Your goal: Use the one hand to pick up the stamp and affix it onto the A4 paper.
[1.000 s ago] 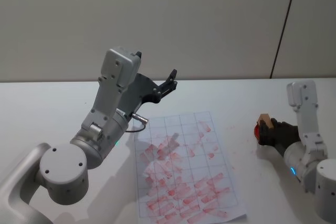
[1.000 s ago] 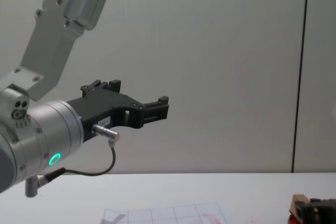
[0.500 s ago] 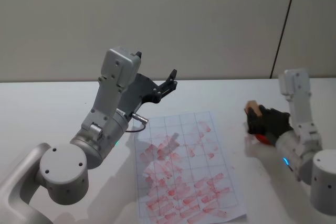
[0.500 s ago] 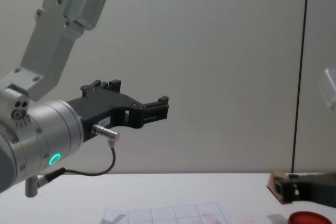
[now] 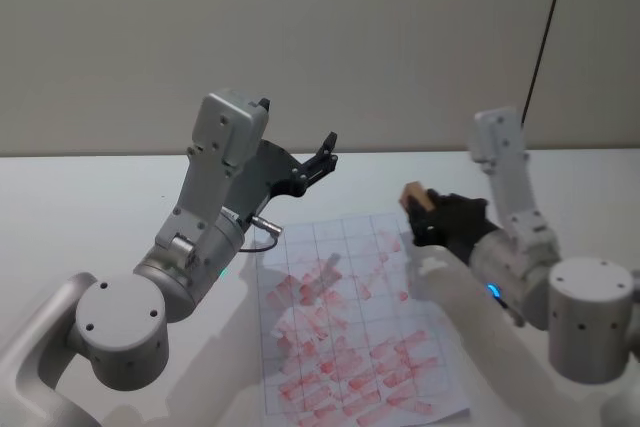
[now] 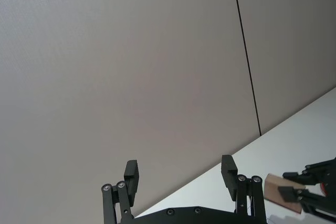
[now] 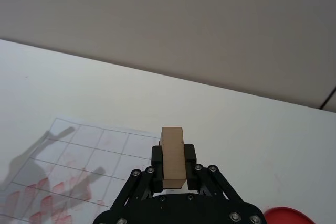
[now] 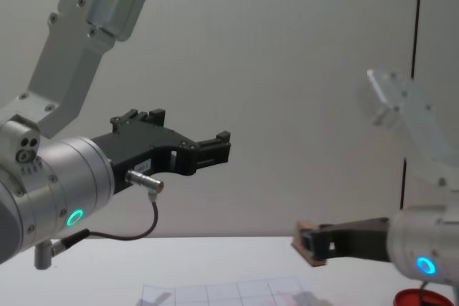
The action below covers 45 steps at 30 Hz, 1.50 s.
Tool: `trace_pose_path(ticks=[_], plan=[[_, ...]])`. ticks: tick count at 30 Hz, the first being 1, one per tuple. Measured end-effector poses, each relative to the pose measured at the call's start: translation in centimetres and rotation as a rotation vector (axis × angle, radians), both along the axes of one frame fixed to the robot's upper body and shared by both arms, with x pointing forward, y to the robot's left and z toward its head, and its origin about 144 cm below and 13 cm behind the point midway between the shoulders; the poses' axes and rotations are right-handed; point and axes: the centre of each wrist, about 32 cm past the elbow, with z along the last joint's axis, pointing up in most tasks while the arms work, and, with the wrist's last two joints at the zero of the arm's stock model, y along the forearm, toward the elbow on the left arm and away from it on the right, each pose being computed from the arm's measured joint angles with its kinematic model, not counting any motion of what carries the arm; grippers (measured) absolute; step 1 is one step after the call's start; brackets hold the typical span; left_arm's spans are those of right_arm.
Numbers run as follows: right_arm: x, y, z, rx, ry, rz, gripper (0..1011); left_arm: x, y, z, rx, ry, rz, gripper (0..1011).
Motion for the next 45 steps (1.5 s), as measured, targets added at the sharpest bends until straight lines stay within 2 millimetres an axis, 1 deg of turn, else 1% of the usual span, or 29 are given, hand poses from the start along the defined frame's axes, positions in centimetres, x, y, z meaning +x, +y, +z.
trace_pose_path(ticks=[6,15,25,31,45], plan=[[0.7,1.4,0.3,-0.004,0.045,0.033,234,0.0,0.0,0.0,0.0,0.0,0.0,1001],[1.4,2.7,0.2,-0.042,0.104,0.032,234,0.0,0.0,0.0,0.0,0.0,0.0,1002],[1.7,3.0,-0.1,-0.09,0.141,0.01,234,0.0,0.0,0.0,0.0,0.0,0.0,1001],[1.8,3.0,-0.6,-0.12,0.156,0.003,234,0.0,0.0,0.0,0.0,0.0,0.0,1001],[1.9,3.4,-1.7,-0.179,0.151,0.029,233,0.0,0.0,0.0,0.0,0.0,0.0,1001]])
